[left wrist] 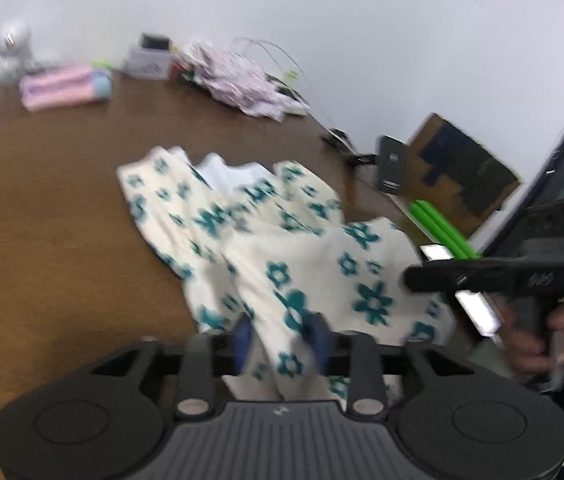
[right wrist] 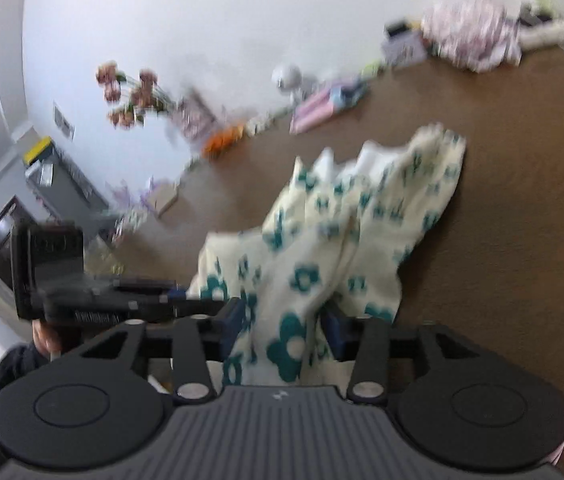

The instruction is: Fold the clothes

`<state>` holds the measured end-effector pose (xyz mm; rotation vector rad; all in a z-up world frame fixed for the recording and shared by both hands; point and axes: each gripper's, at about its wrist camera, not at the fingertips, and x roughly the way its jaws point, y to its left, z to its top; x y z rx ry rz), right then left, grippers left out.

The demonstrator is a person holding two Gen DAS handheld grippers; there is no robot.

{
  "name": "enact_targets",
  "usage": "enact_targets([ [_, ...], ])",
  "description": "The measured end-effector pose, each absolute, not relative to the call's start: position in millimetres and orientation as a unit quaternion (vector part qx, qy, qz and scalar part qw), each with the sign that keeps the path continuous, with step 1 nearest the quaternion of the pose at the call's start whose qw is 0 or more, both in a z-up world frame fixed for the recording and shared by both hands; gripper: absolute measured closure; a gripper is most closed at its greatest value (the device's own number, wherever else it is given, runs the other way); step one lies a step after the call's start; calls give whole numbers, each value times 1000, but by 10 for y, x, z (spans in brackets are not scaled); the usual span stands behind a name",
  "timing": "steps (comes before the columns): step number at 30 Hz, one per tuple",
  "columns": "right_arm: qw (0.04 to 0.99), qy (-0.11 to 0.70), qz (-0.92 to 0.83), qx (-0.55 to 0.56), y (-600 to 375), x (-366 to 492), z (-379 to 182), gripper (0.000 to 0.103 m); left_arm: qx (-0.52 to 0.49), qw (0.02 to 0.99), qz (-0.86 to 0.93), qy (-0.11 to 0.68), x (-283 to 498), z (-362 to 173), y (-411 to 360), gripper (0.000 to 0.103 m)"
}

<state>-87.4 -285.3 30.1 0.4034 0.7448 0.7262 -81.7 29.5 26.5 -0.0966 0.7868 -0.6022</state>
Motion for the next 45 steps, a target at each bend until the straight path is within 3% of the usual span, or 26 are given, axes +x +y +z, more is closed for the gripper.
enact_targets([
  [4,908,297,272,113,-2809,-939,529,57,81,926,-192,315,-987,482,65,62],
  [7,929,227,283,68,-2720,-1085,657,76,185,928,-123,300,-1052,439,-264,63],
  [9,929,242,275,55,-2615,-1054,578,82,240,921,-84,295,-1072,404,-458,75],
  [11,929,263,257,42,-2520,-1012,472,87,214,916,-80,329,-978,345,-492,85],
  [17,925,321,202,1,-2234,-883,151,87,176,911,-57,368,-869,293,-479,91],
  [24,927,330,180,-21,-2112,-920,113,86,182,898,-44,398,-848,115,-593,100],
  [45,906,372,201,-5,-2196,-744,184,84,434,815,-78,376,-945,-106,-1090,103],
])
